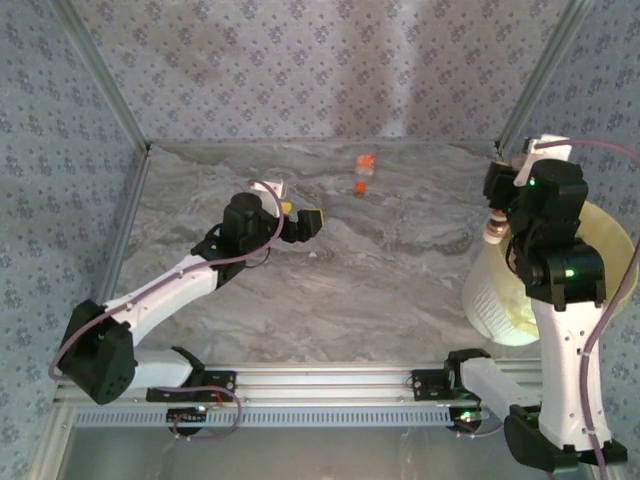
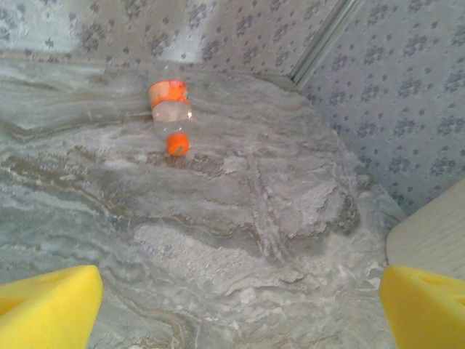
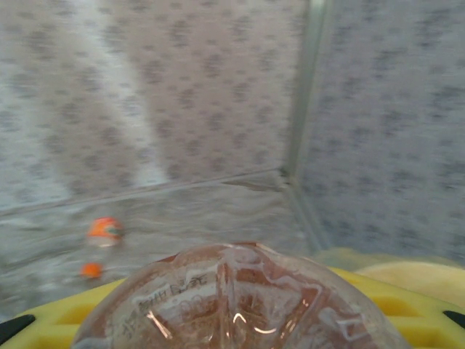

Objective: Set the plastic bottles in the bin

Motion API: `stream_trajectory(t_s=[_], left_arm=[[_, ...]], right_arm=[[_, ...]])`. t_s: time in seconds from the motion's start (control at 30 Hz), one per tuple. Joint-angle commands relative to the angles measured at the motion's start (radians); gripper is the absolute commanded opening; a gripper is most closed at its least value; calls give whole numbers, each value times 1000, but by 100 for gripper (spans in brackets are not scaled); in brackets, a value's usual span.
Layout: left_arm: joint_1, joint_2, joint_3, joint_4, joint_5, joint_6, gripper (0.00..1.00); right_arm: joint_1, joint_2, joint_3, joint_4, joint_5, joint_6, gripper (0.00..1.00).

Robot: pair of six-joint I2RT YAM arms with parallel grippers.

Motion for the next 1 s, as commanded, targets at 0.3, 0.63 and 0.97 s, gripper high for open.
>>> stream_trajectory(t_s=[0.3,0.63,0.97], left_arm=[[18,86,83,2,-11,-57,98],[25,133,128,-23,23,-79,98],[27,158,124,-1,27,-125,98]], right_arm=[[-229,44,2,-211,469,-174,48],[-516,28,-157,-46,366,-302,50],[-564,68,-259,112,424,-386,69]])
